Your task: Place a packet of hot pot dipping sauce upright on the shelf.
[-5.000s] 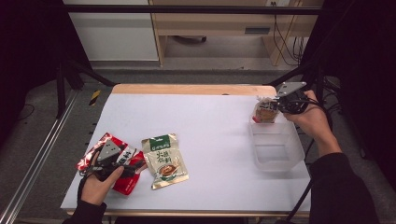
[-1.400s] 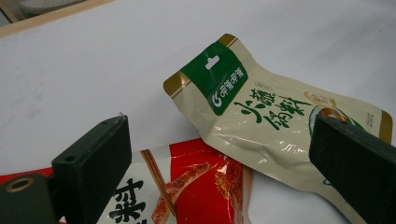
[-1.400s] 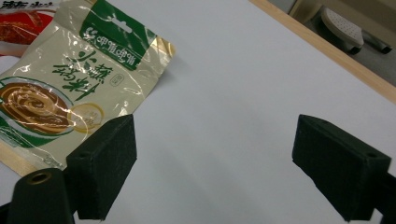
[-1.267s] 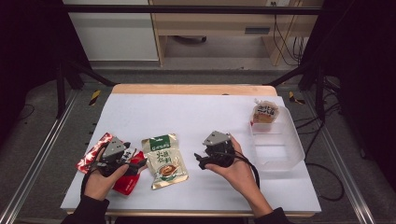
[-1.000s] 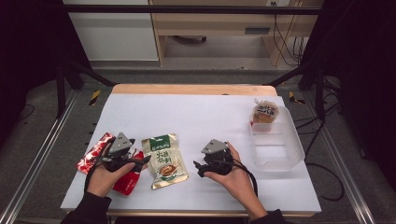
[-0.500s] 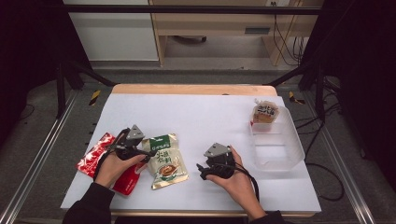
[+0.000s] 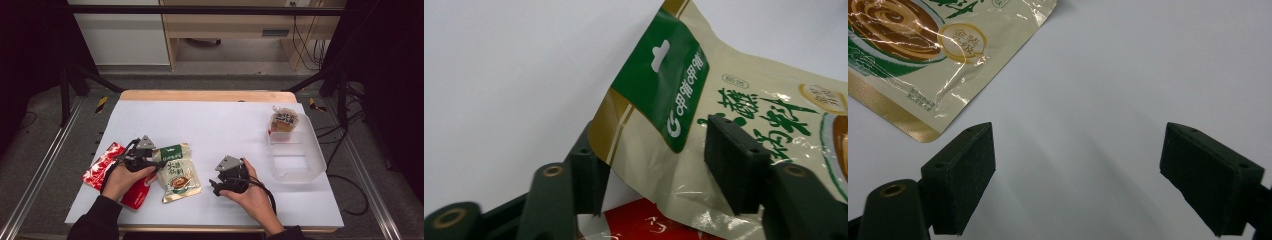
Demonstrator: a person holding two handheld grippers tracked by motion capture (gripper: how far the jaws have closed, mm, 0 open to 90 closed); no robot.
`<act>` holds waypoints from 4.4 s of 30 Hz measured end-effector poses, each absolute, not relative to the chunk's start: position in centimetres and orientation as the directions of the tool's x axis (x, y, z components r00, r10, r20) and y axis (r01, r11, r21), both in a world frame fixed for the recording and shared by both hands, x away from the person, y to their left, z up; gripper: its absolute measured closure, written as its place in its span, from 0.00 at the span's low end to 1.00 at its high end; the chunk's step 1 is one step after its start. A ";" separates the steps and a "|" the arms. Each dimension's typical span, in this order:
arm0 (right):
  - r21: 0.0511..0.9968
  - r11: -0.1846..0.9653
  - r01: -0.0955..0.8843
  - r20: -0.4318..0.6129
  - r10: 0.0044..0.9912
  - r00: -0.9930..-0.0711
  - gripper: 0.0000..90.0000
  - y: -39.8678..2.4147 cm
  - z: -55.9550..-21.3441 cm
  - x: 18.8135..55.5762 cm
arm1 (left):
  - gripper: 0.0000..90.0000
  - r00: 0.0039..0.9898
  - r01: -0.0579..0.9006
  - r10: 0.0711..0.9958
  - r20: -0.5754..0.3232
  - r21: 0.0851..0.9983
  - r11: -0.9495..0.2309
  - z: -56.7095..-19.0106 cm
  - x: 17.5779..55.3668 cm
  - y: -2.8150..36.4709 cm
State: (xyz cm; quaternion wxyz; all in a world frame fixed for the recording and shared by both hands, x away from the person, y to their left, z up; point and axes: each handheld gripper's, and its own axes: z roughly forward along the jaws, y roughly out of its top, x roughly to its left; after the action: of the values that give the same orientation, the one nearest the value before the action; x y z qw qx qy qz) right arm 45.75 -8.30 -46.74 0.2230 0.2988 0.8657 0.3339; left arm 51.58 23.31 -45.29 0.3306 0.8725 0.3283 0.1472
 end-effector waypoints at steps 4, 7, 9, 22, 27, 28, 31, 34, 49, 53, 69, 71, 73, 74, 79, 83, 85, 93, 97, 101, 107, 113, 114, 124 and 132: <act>0.707 0.604 0.368 -0.190 0.664 -0.723 0.17 -8.2 -46.8 45.7 | 0.69 0.754 0.459 0.655 0.048 0.674 -0.579 -44.9 51.2 23.2; 0.706 0.605 0.368 -0.192 0.664 -0.723 0.17 -8.2 -46.9 45.7 | 0.80 0.756 0.459 0.653 0.042 0.677 -0.575 -44.7 51.0 23.2; 0.704 0.608 0.368 -0.195 0.663 -0.723 0.16 -8.2 -46.9 45.7 | 0.87 0.754 0.461 0.655 0.038 0.680 -0.570 -44.7 51.0 23.3; 0.694 0.618 0.369 -0.207 0.663 -0.720 0.16 -8.4 -46.9 45.9 | 1.00 0.766 0.422 0.641 0.043 0.718 -0.553 -42.3 50.2 23.2; 0.689 0.625 0.366 -0.213 0.658 -0.723 0.16 -8.4 -46.9 45.9 | 1.00 0.780 0.380 0.623 0.064 0.742 -0.552 -40.6 49.5 22.8; 0.687 0.627 0.368 -0.214 0.658 -0.722 0.16 -8.4 -46.9 45.9 | 1.00 0.783 0.364 0.618 0.073 0.752 -0.549 -40.2 49.3 22.7; 0.690 0.625 0.365 -0.212 0.657 -0.723 0.16 -8.4 -46.7 45.8 | 1.00 0.802 0.314 0.589 0.099 0.770 -0.556 -38.7 48.4 22.1; 0.688 0.630 0.360 -0.219 0.654 -0.724 0.16 -8.5 -46.4 45.7 | 1.00 0.815 0.293 0.570 0.105 0.774 -0.562 -37.8 47.9 21.7; 0.596 0.726 0.342 -0.221 0.558 -0.800 0.23 -9.7 -42.0 45.7 | 1.00 0.891 0.167 0.424 0.163 0.751 -0.638 -34.0 46.2 19.0; 0.595 0.736 0.323 -0.248 0.550 -0.797 0.25 -10.0 -41.2 45.8 | 1.00 0.901 0.146 0.400 0.169 0.749 -0.646 -33.4 45.8 18.5; 0.548 0.793 0.265 -0.316 0.490 -0.813 0.27 -10.0 -36.7 46.4 | 1.00 0.909 0.132 0.376 0.182 0.730 -0.671 -32.2 46.8 16.8; 0.546 0.797 0.258 -0.330 0.487 -0.809 0.27 -10.1 -36.2 46.5 | 1.00 0.907 0.131 0.379 0.182 0.734 -0.667 -32.2 46.8 16.7; 0.544 0.797 0.261 -0.329 0.489 -0.808 0.26 -10.2 -35.9 46.7 | 1.00 0.907 0.130 0.380 0.182 0.737 -0.664 -32.1 46.9 16.7; 0.541 0.800 0.258 -0.331 0.485 -0.809 0.27 -10.2 -35.8 46.7 | 1.00 0.906 0.130 0.381 0.182 0.738 -0.662 -32.1 46.9 16.6; 0.520 0.820 0.238 -0.312 0.442 -0.841 0.27 -10.0 -35.1 46.8 | 1.00 0.911 0.121 0.369 0.184 0.736 -0.666 -31.9 46.9 16.4; 0.509 0.834 0.211 -0.324 0.413 -0.851 0.29 -9.6 -34.3 46.7 | 1.00 0.915 0.118 0.363 0.177 0.742 -0.660 -31.8 47.0 16.1; 0.507 0.837 0.205 -0.329 0.408 -0.851 0.29 -9.6 -34.2 46.7 | 1.00 0.917 0.114 0.356 0.178 0.739 -0.664 -31.8 46.9 16.0; 0.508 0.841 0.185 -0.347 0.396 -0.850 0.30 -9.5 -33.1 46.8 | 1.00 0.920 0.107 0.348 0.182 0.736 -0.669 -31.7 46.8 15.5; 0.523 0.833 0.179 -0.360 0.407 -0.840 0.29 -9.3 -32.7 46.9 | 1.00 0.922 0.105 0.343 0.178 0.738 -0.667 -31.6 46.8 15.3; 0.527 0.832 0.171 -0.369 0.406 -0.836 0.28 -9.2 -32.4 46.9 | 1.00 0.923 0.099 0.337 0.184 0.735 -0.671 -31.6 46.7 15.1; 0.512 0.845 0.150 -0.374 0.377 -0.847 0.36 -8.9 -32.0 47.0 | 1.00 0.925 0.096 0.334 0.184 0.735 -0.671 -31.5 46.8 14.8; 0.514 0.846 0.141 -0.367 0.366 -0.855 0.42 -8.6 -31.8 47.2 | 1.00 0.927 0.093 0.328 0.182 0.735 -0.672 -31.5 46.7 14.6; 0.512 0.848 0.137 -0.367 0.361 -0.857 0.43 -8.6 -31.8 47.2 | 1.00 0.927 0.094 0.328 0.181 0.736 -0.671 -31.5 46.7 14.5; 0.498 0.859 0.120 -0.361 0.331 -0.872 0.54 -8.3 -31.8 47.4 | 1.00 0.931 0.089 0.318 0.179 0.734 -0.673 -31.6 46.7 14.1; 0.491 0.865 0.101 -0.366 0.310 -0.877 0.68 -7.8 -32.3 47.8 | 1.00 0.934 0.084 0.309 0.179 0.732 -0.677 -31.7 46.7 13.8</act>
State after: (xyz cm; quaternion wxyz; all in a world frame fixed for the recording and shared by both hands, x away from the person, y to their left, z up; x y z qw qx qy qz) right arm 47.79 -7.85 -32.30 0.2221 0.1095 0.9398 0.2355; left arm 46.71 13.79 -31.66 0.3872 0.9039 0.1086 0.1456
